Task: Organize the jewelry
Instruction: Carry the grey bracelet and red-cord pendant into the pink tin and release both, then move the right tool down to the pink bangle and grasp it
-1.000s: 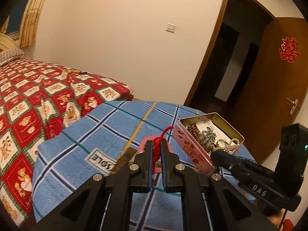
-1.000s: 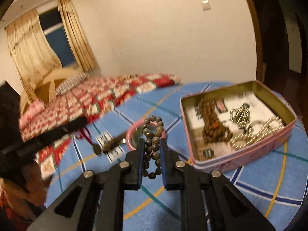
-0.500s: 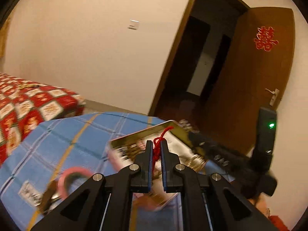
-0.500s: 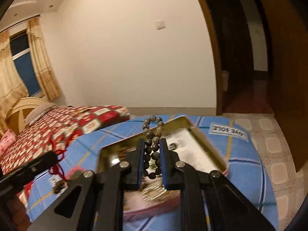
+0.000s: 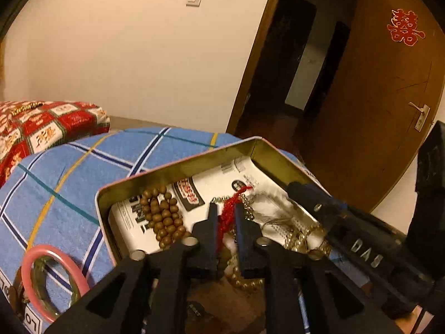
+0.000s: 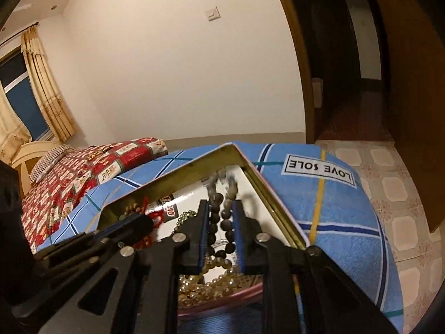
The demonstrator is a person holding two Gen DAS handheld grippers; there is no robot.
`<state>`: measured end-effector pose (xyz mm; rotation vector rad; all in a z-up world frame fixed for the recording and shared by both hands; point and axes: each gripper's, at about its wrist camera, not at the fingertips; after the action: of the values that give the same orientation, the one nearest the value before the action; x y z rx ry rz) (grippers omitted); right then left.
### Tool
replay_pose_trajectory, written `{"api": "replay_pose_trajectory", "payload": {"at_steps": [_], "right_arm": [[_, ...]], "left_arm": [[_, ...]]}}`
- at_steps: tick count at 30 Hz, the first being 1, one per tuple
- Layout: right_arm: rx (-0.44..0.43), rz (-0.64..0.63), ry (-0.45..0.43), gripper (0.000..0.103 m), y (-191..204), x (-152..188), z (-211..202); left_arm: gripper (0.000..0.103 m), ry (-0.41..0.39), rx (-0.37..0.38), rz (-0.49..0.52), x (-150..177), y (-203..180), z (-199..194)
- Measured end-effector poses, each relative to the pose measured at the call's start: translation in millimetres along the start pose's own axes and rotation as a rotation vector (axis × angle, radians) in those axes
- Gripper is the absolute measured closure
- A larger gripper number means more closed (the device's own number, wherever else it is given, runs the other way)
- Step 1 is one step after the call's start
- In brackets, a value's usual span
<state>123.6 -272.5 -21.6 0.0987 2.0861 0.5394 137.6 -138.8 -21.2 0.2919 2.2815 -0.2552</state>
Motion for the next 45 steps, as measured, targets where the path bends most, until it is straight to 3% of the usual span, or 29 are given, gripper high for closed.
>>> {"api": "replay_pose_trajectory", "payload": {"at_steps": [1, 3, 4, 7, 9, 15, 17, 19, 26, 34, 40, 45], "right_arm": [[0.007, 0.005, -0.007, 0.08, -1.7, -0.9, -2.5], [0.013, 0.015, -0.055, 0.079, -3.4, -2.9, -13.7], [0.022, 0.021, -0.106, 0.078, -4.1, -3.8, -23.6], [0.082, 0.045, -0.228, 0.075, -9.4, -4.7, -48.4], [0.114, 0.074, -0.252, 0.067, -14.7, -2.6, -54.3], [0.159, 0.052, -0.217, 0.065, -8.0, 0.7, -46.1], [0.162, 0.032, -0.21, 0.055, -3.7, 3.2, -44.6], [0.168, 0.024, -0.208, 0.048, 0.8, 6.4, -42.6], [0.146, 0.001, -0.169, 0.048, 24.0, 23.6, -41.7], [0.052, -0.097, -0.116, 0.048, 75.7, 45.2, -35.9], [-0.099, -0.134, -0.048, 0.046, 123.3, 62.2, -20.7], [-0.211, -0.12, 0.061, 0.019, 155.3, 69.9, 15.0]], "left_arm": [[0.07, -0.002, -0.001, -0.001, 0.7, 0.1, -2.2], [0.034, -0.038, -0.017, -0.008, 2.7, 3.3, -13.0], [0.031, -0.063, -0.029, -0.012, 4.2, 6.2, -20.4], [0.03, -0.104, -0.077, 0.007, 12.6, 16.9, -42.5], [0.03, -0.122, -0.119, 0.021, 19.1, 24.4, -51.8], [0.03, -0.162, -0.253, 0.012, 45.7, 58.2, -81.7], [0.03, -0.163, -0.3, 0.015, 52.6, 69.5, -85.9], [0.03, -0.154, -0.329, -0.001, 59.0, 82.3, -89.3], [0.03, -0.141, -0.374, -0.093, 67.8, 119.9, -94.5], [0.03, -0.18, -0.476, -0.234, 69.6, 158.9, -108.0], [0.03, -0.227, -0.606, -0.38, 72.9, 194.9, -121.5], [0.03, -0.244, -0.616, -0.475, 78.9, 213.6, -125.7]]}}
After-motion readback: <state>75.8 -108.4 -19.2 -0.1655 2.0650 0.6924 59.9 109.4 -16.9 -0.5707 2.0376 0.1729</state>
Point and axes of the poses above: each gripper's, at about its wrist camera, not at the fingertips, and z roughly the way its jaws point, y to its left, x to its underside, and after that the axes turned 14 degrees about -x, right-handed
